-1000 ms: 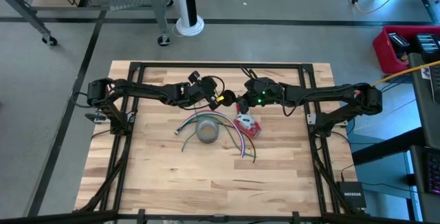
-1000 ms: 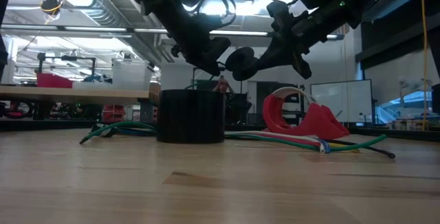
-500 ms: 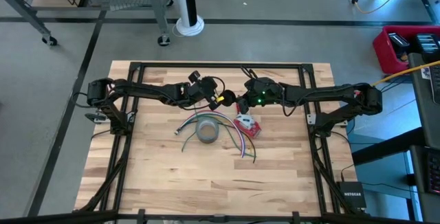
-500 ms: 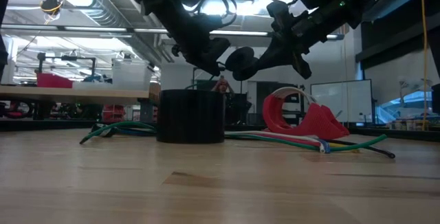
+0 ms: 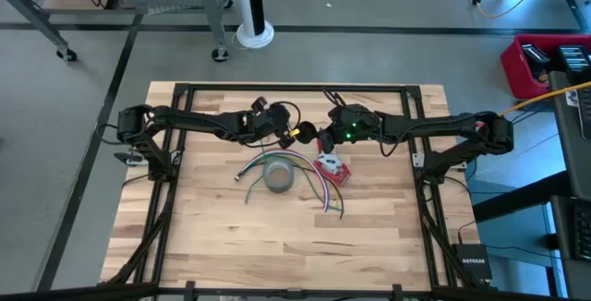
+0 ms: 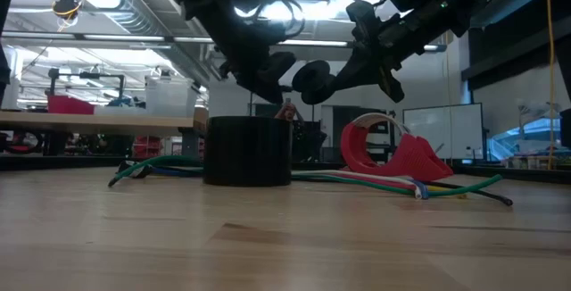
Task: Coil cords
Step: Coil the green wire onto the black spool
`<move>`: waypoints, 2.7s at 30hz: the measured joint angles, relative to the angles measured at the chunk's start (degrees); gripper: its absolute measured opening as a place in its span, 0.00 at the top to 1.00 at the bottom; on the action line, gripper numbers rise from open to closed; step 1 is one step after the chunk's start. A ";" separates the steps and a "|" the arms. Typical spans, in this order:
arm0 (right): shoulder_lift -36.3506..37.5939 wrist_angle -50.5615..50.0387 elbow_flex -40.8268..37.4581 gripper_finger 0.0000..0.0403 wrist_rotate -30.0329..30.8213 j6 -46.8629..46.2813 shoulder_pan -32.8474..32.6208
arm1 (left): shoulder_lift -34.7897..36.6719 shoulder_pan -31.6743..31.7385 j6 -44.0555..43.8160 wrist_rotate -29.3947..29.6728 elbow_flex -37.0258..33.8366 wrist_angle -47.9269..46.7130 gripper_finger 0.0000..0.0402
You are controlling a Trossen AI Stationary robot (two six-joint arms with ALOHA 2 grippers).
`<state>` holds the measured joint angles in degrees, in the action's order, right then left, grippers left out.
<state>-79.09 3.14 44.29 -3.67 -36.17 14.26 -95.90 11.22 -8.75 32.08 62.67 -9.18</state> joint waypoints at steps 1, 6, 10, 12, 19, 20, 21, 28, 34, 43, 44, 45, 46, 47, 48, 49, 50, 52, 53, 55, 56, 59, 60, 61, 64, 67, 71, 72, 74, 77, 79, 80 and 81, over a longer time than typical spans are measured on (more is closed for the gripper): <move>0.00 0.02 -0.01 0.99 -0.01 0.14 0.00 | 0.00 0.00 -0.70 -0.11 0.00 -0.72 0.74; 0.00 0.15 0.00 0.99 -0.02 0.25 0.00 | -0.02 0.18 -1.21 -0.15 0.00 -1.36 0.63; 0.00 0.19 0.00 0.99 0.00 0.25 0.00 | -0.02 0.22 0.13 -0.04 0.00 -2.35 0.59; 0.00 0.17 -0.02 0.99 -0.01 0.25 0.00 | -0.02 0.30 -0.09 0.08 0.00 -4.33 0.59; 0.00 0.19 0.00 0.99 0.00 0.25 0.00 | -0.07 0.61 -4.97 0.12 0.00 -13.65 0.59; 0.00 0.19 0.00 0.99 -0.01 0.25 0.00 | -0.07 0.59 -5.31 0.14 0.00 -13.53 0.59; 0.00 0.19 0.00 0.99 0.00 0.26 0.00 | -0.07 0.50 -5.20 0.14 0.00 -13.48 0.59; 0.00 0.22 0.00 0.99 -0.02 0.25 0.00 | -0.42 0.46 -2.86 0.17 -0.01 -10.87 0.59; 0.00 0.41 0.00 0.99 -0.02 0.25 -0.04 | -0.70 0.34 2.26 -1.94 -4.30 -0.68 0.59; 0.04 0.45 0.00 0.99 -0.02 0.44 -0.04 | -0.70 -0.40 3.20 1.87 -7.59 -0.26 0.63; 0.04 0.45 0.00 0.99 -0.02 0.45 -0.04 | -0.70 -0.42 3.34 1.97 -7.81 -0.19 0.65; 0.04 0.44 0.00 0.99 -0.02 0.45 -0.04 | -0.70 -0.42 3.48 2.03 -7.89 -0.31 0.67; 0.04 0.45 0.00 0.99 -0.02 0.45 -0.03 | -0.70 -0.42 3.68 2.03 -7.89 -0.23 0.70; 0.04 0.45 0.00 0.99 -0.02 0.45 -0.02 | -0.70 -0.44 3.95 2.03 -7.89 -0.12 0.72; 0.04 0.45 0.00 0.99 -0.02 0.45 -0.02 | -0.70 -0.44 4.43 2.03 -7.91 0.07 0.75; 0.04 0.45 0.00 0.99 -0.02 0.45 0.00 | -0.70 -0.42 4.58 2.03 -7.89 0.39 0.77; 0.04 0.45 0.00 0.99 -0.02 0.45 0.00 | -0.70 -0.42 4.73 2.03 -7.91 0.88 0.80; 0.04 0.45 0.00 0.99 -0.02 0.47 0.00 | -0.70 -0.42 4.72 2.04 -7.91 2.48 0.86; 0.04 0.45 0.00 0.99 -0.02 0.45 0.00 | -0.70 -0.42 4.71 2.03 -7.91 3.23 0.89; 0.04 0.45 0.00 0.99 -0.02 0.47 0.00 | -0.70 -0.44 4.73 2.03 -7.91 3.77 0.94; 0.04 0.45 0.00 0.99 -0.02 0.46 0.00 | -0.70 -0.52 4.72 2.03 -7.91 4.12 0.97; 0.04 0.43 0.00 0.99 -0.02 0.47 0.00 | -0.01 -0.74 4.57 2.05 -7.91 4.15 0.98; 0.04 0.43 0.00 0.99 -0.02 0.47 0.00 | 0.37 -0.75 4.40 2.13 -7.91 3.93 0.98; 0.04 0.41 0.00 0.99 -0.02 0.47 0.00 | 0.73 -0.76 4.11 2.14 -7.91 3.69 0.98; 0.04 0.43 0.00 0.99 -0.02 0.47 0.00 | 2.19 -0.73 2.09 2.21 -7.78 3.66 0.99; 0.04 0.41 0.02 0.99 0.50 0.47 0.00 | 3.58 -0.31 1.28 2.19 -6.41 3.48 0.99; 0.04 0.43 0.02 0.99 0.43 0.32 0.00 | 3.89 0.48 1.67 1.83 -3.10 -2.36 0.99; 0.04 0.39 0.02 0.99 -0.11 0.15 0.00 | 3.89 0.79 1.66 1.74 -2.39 -4.17 0.99; 0.04 0.34 0.04 0.99 -0.58 -0.14 -0.03 | 3.89 1.49 1.07 1.73 -1.13 -6.62 1.00; 0.04 0.28 0.04 0.99 -0.96 -1.12 -0.07 | 3.89 2.56 -0.37 1.57 0.61 -9.09 1.00; 0.04 0.26 0.04 0.99 -0.96 -1.10 -0.04 | 3.89 3.35 -1.34 0.20 1.90 -9.30 1.00; 0.04 0.24 0.04 0.99 -0.94 -1.13 -0.04 | 3.89 3.74 -1.95 -0.76 2.61 -9.53 1.00; 0.04 0.26 0.04 0.99 -0.83 -1.12 -0.04 | 3.89 4.12 -3.04 -1.58 3.24 -9.85 1.00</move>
<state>-79.05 3.40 44.34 -4.50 -37.30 14.22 -92.01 15.35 -11.79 30.49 65.91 -19.04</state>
